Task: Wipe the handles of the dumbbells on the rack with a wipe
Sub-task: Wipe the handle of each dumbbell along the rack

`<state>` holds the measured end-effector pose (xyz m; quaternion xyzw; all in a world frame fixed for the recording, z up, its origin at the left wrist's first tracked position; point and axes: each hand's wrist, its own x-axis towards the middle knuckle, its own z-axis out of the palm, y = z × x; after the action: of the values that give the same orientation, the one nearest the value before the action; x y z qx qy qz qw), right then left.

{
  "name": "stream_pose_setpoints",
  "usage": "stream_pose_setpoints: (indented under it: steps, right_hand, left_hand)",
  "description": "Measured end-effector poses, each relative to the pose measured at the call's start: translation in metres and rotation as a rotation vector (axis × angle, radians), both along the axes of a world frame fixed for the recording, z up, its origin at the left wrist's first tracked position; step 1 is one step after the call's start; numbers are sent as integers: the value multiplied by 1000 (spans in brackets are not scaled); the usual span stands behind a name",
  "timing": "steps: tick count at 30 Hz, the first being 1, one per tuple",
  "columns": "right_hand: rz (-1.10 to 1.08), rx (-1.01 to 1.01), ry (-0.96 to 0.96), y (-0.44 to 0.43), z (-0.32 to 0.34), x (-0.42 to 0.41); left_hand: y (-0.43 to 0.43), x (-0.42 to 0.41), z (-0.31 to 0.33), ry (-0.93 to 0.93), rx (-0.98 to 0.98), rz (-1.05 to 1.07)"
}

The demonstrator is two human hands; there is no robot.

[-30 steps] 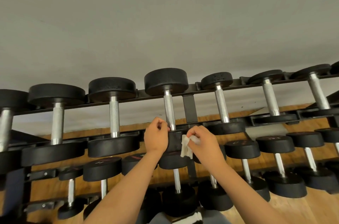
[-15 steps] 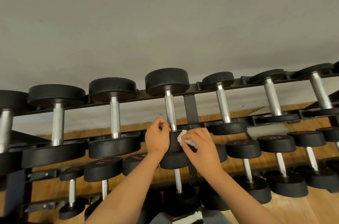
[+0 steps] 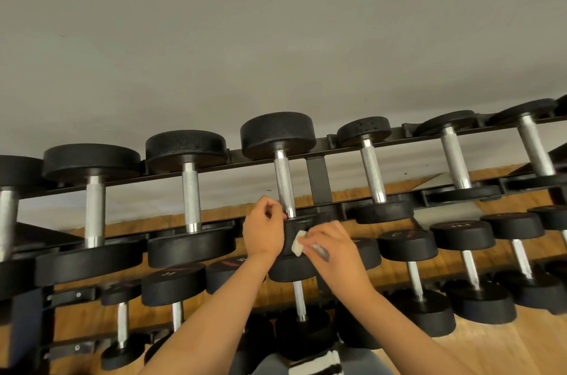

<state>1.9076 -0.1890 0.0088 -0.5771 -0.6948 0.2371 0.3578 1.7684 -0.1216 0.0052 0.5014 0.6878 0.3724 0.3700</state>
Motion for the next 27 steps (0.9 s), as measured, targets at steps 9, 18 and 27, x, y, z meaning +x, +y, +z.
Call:
stream_pose_setpoints:
  steps: [9, 18, 27]
  right_hand:
    - [-28, 49, 54, 10, 4, -5]
    - [-25, -9, 45, 24, 11, -3]
    - [-16, 9, -2, 33, 15, -4]
  left_hand:
    - [0, 0, 0, 16, 17, -8]
    - [0, 0, 2, 37, 12, -13]
    - [0, 1, 2, 28, -21, 0]
